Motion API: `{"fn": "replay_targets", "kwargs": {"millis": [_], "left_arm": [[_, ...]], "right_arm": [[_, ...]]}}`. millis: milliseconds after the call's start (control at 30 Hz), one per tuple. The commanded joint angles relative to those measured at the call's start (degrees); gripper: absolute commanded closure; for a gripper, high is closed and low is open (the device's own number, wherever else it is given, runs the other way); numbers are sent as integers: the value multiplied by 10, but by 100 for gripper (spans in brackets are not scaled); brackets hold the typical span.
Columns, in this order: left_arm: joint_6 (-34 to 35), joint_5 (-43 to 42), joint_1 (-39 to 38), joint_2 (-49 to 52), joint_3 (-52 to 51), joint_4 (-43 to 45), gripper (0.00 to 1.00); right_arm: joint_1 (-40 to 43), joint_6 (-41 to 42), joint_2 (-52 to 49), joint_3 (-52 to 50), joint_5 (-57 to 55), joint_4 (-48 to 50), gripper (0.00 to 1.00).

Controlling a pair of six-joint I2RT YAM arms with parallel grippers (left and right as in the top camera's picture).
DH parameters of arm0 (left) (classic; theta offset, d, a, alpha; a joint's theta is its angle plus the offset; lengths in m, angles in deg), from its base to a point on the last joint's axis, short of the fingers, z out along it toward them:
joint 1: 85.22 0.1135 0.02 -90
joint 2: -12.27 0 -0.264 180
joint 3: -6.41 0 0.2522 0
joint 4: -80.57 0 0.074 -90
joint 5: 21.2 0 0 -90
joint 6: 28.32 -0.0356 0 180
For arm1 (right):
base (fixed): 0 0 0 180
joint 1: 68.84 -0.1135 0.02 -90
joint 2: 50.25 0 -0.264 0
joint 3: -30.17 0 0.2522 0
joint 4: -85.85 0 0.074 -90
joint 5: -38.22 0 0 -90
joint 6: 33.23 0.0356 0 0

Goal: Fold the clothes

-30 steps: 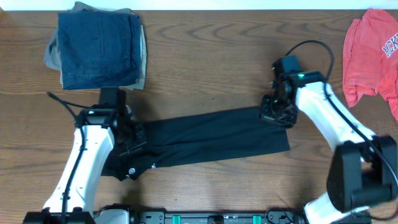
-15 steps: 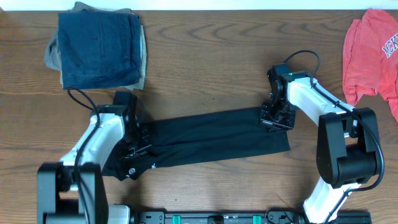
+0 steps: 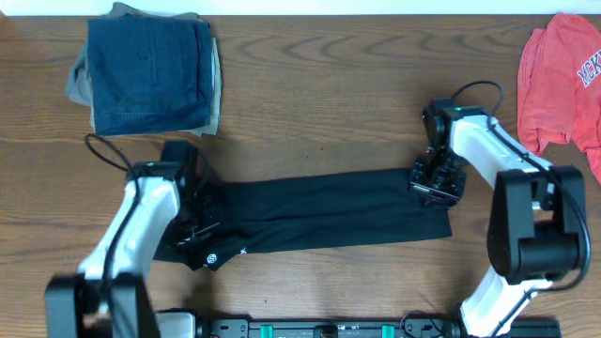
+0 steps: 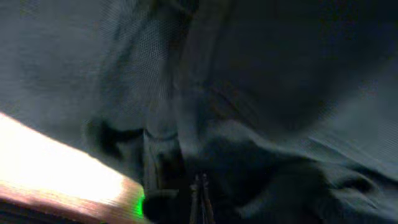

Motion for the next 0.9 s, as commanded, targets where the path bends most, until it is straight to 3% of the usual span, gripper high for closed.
{"fn": "replay_targets", "kwargs": {"millis": [0,33,67,100,200,300,400,633,867], "left_arm": [[9,10,2,-62,8,-9,94],[9,10,2,-78,8,-13,93],[9,10,2,-90,8,-15,84],[9,11,2,-100,8,-17,72],[9,11,2,-118,8,-19,46],[9,11,2,-118,8,-19,34],[9,11,2,-118,7,-18,28],[9,11,2,-118,7,-16,26],[9,11,2,-118,7,-16,21]], "right_arm": [[19,-10,85,5,-21,0,82],[27,-12,104,5,-21,1,62],[35,-16,118,5,-21,2,41],[46,-21,134,5,-22,2,28],[84,-37,160,4,-22,-2,9],[125,-68,162,4,-21,-5,5],[174,-105,156,-5,-11,8,2],[211,-194,149,-52,144,62,2],[211,-205,148,-138,164,127,1]]}}
